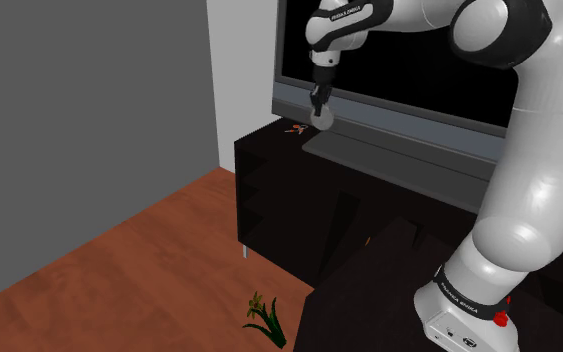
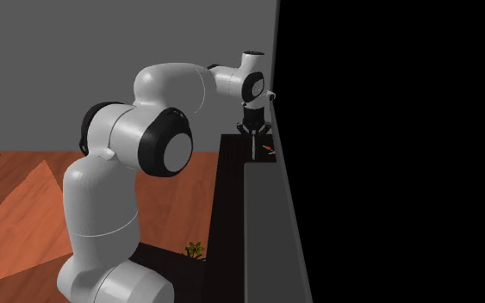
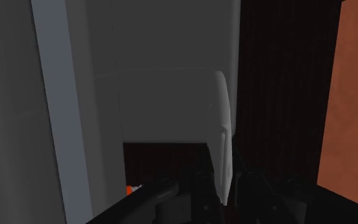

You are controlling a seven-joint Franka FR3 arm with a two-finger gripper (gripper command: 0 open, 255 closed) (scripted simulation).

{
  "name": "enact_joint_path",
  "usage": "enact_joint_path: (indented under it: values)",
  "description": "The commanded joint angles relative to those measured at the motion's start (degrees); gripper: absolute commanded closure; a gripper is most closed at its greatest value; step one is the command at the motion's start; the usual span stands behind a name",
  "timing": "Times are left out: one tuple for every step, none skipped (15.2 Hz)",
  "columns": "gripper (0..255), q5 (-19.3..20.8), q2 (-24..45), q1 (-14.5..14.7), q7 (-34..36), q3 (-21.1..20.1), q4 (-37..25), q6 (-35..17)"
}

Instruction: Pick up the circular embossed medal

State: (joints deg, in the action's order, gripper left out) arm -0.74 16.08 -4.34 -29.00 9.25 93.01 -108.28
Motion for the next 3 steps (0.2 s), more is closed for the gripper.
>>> enact_joint_path:
  values:
    - [255, 0.1, -0.3, 0.0, 0.1, 0.0, -1.2, 1.5]
    - [255, 0.1, -0.3, 0.0, 0.1, 0.0, -1.3, 1.6]
    - [255, 0.1, -0.3, 0.0, 0.1, 0.0, -1.3, 1.6]
